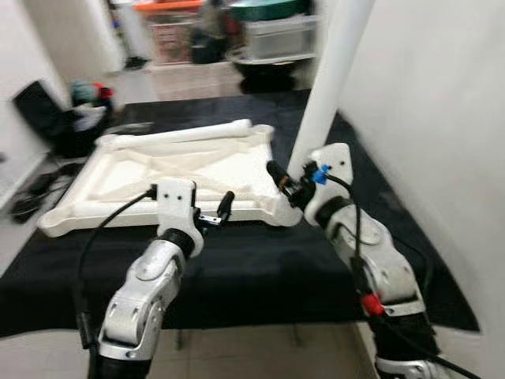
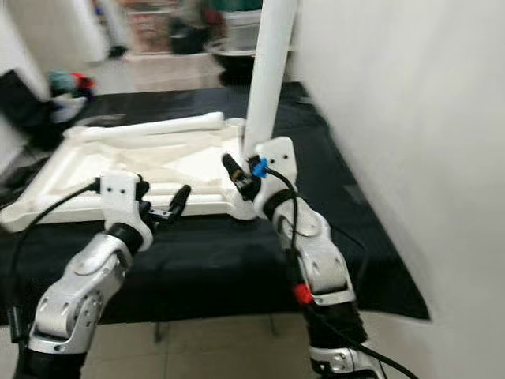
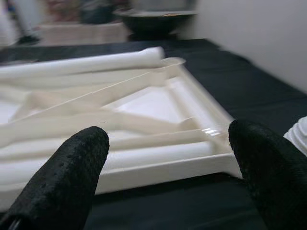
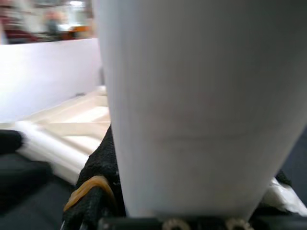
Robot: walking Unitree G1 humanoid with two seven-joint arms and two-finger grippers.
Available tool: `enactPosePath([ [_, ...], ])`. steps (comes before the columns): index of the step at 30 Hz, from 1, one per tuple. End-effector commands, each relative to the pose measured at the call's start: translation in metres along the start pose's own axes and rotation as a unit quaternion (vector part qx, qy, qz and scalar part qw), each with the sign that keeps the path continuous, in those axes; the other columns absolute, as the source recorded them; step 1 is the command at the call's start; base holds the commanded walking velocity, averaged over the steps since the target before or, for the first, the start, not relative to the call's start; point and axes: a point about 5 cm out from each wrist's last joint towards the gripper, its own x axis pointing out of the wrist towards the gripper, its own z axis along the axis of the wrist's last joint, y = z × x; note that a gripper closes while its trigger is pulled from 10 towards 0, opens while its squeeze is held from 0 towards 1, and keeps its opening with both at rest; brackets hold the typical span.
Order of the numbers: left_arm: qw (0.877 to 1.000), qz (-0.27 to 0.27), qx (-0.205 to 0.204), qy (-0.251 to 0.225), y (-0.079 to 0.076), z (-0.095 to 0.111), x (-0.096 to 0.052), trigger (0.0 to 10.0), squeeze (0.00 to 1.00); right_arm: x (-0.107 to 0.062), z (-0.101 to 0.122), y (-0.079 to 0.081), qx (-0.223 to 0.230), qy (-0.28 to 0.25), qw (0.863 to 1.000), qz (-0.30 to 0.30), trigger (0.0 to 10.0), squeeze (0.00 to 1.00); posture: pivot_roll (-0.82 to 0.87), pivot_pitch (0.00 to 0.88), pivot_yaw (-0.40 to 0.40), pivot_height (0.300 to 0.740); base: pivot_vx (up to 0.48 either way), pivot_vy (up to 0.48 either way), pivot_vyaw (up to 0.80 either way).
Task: Building children table
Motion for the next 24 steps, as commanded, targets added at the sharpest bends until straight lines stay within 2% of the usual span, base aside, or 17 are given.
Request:
enactPosePath([
  [1, 1.000, 0.004, 0.010, 0.003, 0.0008, -0.0020, -0.0025, 10.0, 0.00, -0.0004, 0.0014, 0.0033, 0.004, -0.006, 1.000, 0.003, 10.0, 0.00, -0.07, 0.036, 0.050, 0.740, 0.000, 0.000, 0.00],
  [14, 1.000, -0.014, 0.002, 0.003, -0.0059, -0.0015, -0.0040, 10.0, 0.00, -0.0022, -0.0003, -0.0038, -0.005, 0.007, 1.000, -0.017, 10.0, 0.00, -0.07, 0.057, 0.045, 0.740, 0.000, 0.000, 0.00],
  [17, 1.000, -0.015, 0.000, 0.000, -0.0068, 0.0003, -0.0044, 10.0, 0.00, -0.0014, -0.0033, -0.0015, 0.007, 0.020, 1.000, -0.010, 10.0, 0.00, -0.07, 0.061, 0.043, 0.740, 0.260, 0.000, 0.00],
  [19, 1.000, -0.014, -0.001, -0.001, -0.0066, 0.0006, -0.0045, 10.0, 0.00, -0.0010, -0.0030, 0.0001, 0.011, 0.018, 1.000, -0.004, 10.0, 0.00, -0.07, 0.059, 0.043, 0.740, 0.266, 0.000, -0.80],
  [24, 1.000, -0.014, 0.000, -0.001, -0.0068, 0.0005, -0.0042, 10.0, 0.00, -0.0012, -0.0005, -0.0008, 0.000, 0.008, 1.000, -0.008, 10.0, 0.00, -0.07, 0.060, 0.040, 0.740, 0.266, 0.000, 0.00],
])
